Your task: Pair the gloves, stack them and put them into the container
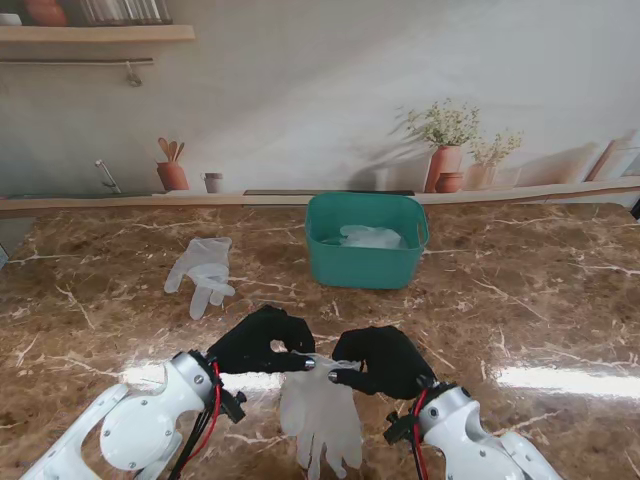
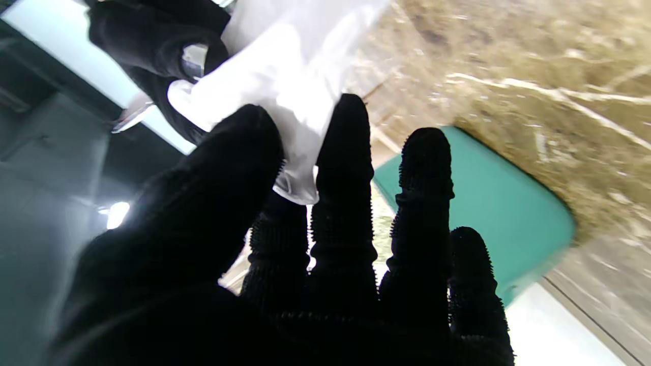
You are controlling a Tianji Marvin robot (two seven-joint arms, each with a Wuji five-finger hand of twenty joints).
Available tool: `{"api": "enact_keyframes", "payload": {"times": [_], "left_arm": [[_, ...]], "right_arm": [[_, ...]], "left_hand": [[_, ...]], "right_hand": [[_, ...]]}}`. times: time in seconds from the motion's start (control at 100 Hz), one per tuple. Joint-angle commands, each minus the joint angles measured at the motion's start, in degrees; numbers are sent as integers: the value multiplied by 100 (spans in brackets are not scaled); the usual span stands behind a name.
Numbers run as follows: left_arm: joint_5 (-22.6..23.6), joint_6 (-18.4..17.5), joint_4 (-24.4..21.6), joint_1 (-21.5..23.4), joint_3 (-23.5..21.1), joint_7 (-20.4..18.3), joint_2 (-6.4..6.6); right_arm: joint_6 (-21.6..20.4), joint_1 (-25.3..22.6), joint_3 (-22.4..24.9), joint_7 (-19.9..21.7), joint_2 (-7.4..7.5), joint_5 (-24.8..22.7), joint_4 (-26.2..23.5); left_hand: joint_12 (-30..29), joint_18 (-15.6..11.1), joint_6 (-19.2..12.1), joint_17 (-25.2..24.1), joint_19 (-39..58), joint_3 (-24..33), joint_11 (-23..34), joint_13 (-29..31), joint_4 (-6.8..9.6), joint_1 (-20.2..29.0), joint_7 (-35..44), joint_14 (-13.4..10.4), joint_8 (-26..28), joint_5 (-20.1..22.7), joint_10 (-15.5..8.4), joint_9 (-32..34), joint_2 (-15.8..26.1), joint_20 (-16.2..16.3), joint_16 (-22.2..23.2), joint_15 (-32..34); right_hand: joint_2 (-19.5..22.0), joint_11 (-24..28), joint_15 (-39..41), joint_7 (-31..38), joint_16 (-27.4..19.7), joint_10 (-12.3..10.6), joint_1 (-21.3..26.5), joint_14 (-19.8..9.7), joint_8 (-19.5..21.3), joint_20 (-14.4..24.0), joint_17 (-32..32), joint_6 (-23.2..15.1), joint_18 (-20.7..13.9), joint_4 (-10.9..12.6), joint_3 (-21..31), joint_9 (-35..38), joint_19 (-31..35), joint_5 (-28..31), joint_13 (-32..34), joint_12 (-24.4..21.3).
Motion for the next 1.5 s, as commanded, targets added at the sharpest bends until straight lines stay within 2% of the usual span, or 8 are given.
{"api": "enact_keyframes", "payload": {"times": [0.0,0.38,0.7,0.77,0.81,0.92,1.05,1.49], "left_arm": [[168,158,375,-350,177,91,-106],[625,945,2505,-2401,1909,1172,-568],[751,1272,3652,-3259,2744,1759,-942],[810,1330,3634,-3286,2772,1645,-898],[841,1350,3604,-3272,2754,1587,-869],[936,1360,3468,-3153,2612,1500,-781],[1149,1403,3239,-2943,2327,1469,-667],[1864,1846,2992,-2736,901,970,-309]], "right_arm": [[220,362,-13,17,-97,91,505],[1044,2210,-672,-299,-234,-130,2633],[1405,2905,-1220,-605,-249,-756,3646],[1539,2910,-1268,-631,-235,-899,3685],[1618,2887,-1271,-639,-220,-1002,3673],[1749,2730,-1170,-559,-160,-1229,3498],[1820,2492,-969,-657,-129,-1512,3250],[1671,1827,-442,-994,-132,-1808,2463]], "left_hand": [[65,23,-9,-38,196,140,112,266,-123,100,93,36,88,-12,4,215,60,112,121,222],[115,19,-186,-92,248,237,70,101,-107,65,122,36,98,-65,-31,158,71,147,156,248],[230,133,-51,-210,67,316,-561,-755,-104,68,-281,-68,-178,-445,-89,-363,199,27,-314,-498],[-172,162,59,-293,-341,245,-613,-1387,-99,-17,-1009,-208,-382,-753,36,-1502,253,-290,-787,-978],[-661,167,142,-296,-670,405,-463,-1667,-98,-183,-1434,-247,-383,-792,92,-2062,302,-464,-974,-1173],[-963,145,420,-308,-1474,957,-617,-2266,326,-792,-2470,-311,-485,-969,168,-3072,508,-696,-1279,-1558],[-1037,80,510,-338,-1953,802,-731,-2786,337,-918,-3014,-350,-659,-1243,237,-3897,521,-733,-1453,-1821],[-976,296,545,-229,-920,248,-655,-2635,374,-1042,-3278,-205,-752,-1443,335,-4177,1008,-340,-1364,-1644]], "right_hand": [[67,21,23,175,87,61,9,-67,-98,-93,-48,-27,-5,-165,106,175,231,55,142,-97],[236,-42,-4,119,73,55,97,-114,-249,-176,-345,-111,-78,-226,-52,-28,132,-62,-173,-118],[155,-444,-631,-184,-331,26,-44,-127,-922,-525,-634,14,-167,-203,-218,-510,-385,-461,-549,-497],[191,-768,-1146,-1505,-612,18,-386,-112,-709,-699,-922,311,-220,5,-209,-1147,-770,-691,-878,-979],[269,-970,-1518,-2865,-779,19,-756,-94,116,-763,-1153,526,-261,615,-207,-1667,-1107,-851,-1159,-1215],[356,-1491,-2378,-3721,-1211,54,-1142,-57,-147,-977,-1650,839,-373,646,-636,-2802,-1920,-1837,-1829,-1656],[544,-1727,-2916,-3989,-1540,95,-1317,-49,-333,-1138,-1863,995,-442,669,-966,-3463,-2463,-2361,-2239,-2032],[588,-1581,-2923,-3789,-1568,110,-1239,-38,-357,-1113,-1653,878,-354,724,-1067,-3249,-2436,-2110,-2000,-2158]]}}
